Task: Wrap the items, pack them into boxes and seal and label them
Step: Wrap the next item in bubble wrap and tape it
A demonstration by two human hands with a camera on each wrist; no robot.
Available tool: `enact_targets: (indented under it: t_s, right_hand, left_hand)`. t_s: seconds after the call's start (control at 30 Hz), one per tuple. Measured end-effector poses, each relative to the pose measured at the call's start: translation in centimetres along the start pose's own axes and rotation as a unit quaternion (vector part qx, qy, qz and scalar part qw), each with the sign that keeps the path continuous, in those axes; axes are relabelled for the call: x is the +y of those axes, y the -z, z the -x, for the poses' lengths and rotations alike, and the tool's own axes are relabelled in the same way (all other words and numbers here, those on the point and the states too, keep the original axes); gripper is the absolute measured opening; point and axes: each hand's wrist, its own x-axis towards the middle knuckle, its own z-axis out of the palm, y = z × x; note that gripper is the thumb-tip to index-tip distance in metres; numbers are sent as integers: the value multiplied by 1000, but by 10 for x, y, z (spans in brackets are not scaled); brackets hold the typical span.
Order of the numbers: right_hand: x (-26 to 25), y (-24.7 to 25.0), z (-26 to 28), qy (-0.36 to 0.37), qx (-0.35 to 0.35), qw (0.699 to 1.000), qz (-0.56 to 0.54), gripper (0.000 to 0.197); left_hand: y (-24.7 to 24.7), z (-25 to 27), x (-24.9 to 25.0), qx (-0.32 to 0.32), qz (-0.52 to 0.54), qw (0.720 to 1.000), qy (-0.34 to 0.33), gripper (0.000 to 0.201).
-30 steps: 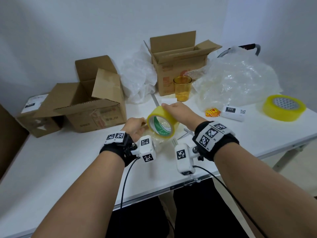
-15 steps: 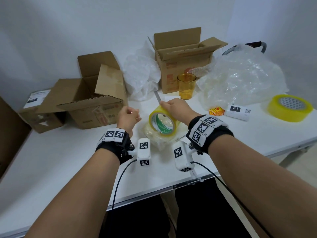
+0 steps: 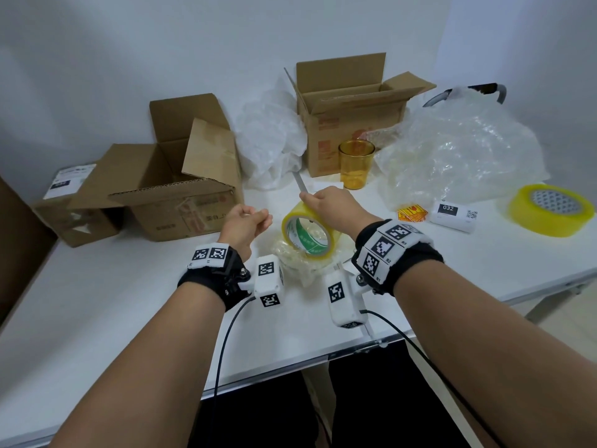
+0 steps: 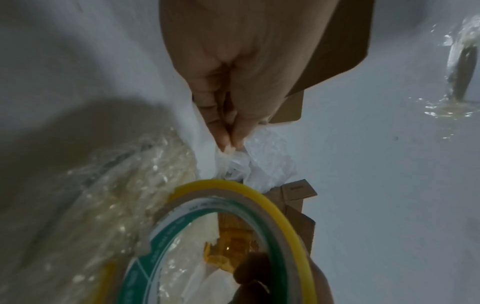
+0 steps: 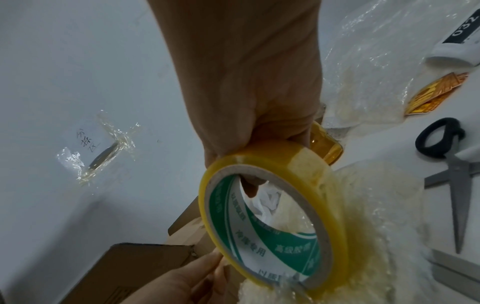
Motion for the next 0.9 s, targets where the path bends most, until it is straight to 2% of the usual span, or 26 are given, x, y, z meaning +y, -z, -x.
enact_targets:
  t_s: [0.13, 0.23, 0.3, 0.4, 0.43, 0.5, 0.57, 0.67, 0.8, 0.9]
  right_hand:
    - [-2, 0, 3, 6, 0, 1000, 21, 44]
    - [-4, -2, 3, 15, -7, 1000, 22, 46]
    - [-4, -2, 2, 14, -14, 1000, 17, 49]
    - [-2, -2, -1, 17, -13, 999, 34, 47]
    - [0, -2, -2, 16, -16, 999, 24, 50]
    - [1, -4, -3, 9, -22, 1000, 17, 53]
    - [-1, -3, -1, 3, -27, 1000, 10, 47]
    - [-1, -5, -1, -4, -11, 1000, 26, 40]
    - [-1, -3, -5, 8, -23, 999, 44, 51]
    - [-5, -2, 2, -11, -31, 999, 40, 48]
  left_hand:
    - [0, 0, -16, 13, -46, 999, 2, 24]
    - [2, 0, -23, 5, -31, 999, 26, 25]
    - [4, -2, -25, -1, -11, 998, 58, 23]
    - [7, -3, -25, -42, 34, 991, 120, 6]
    - [9, -5, -25, -44, 42, 991, 122, 9]
    - [10, -6, -18, -41, 23, 995, 92, 9]
    - [12, -8, -13, -36, -12, 998, 40, 21]
    - [14, -5, -10, -57, -37, 998, -1, 21]
    - [15, 2, -30, -54, 31, 996, 71, 20]
    - [16, 5, -37, -102, -13, 987, 127, 18]
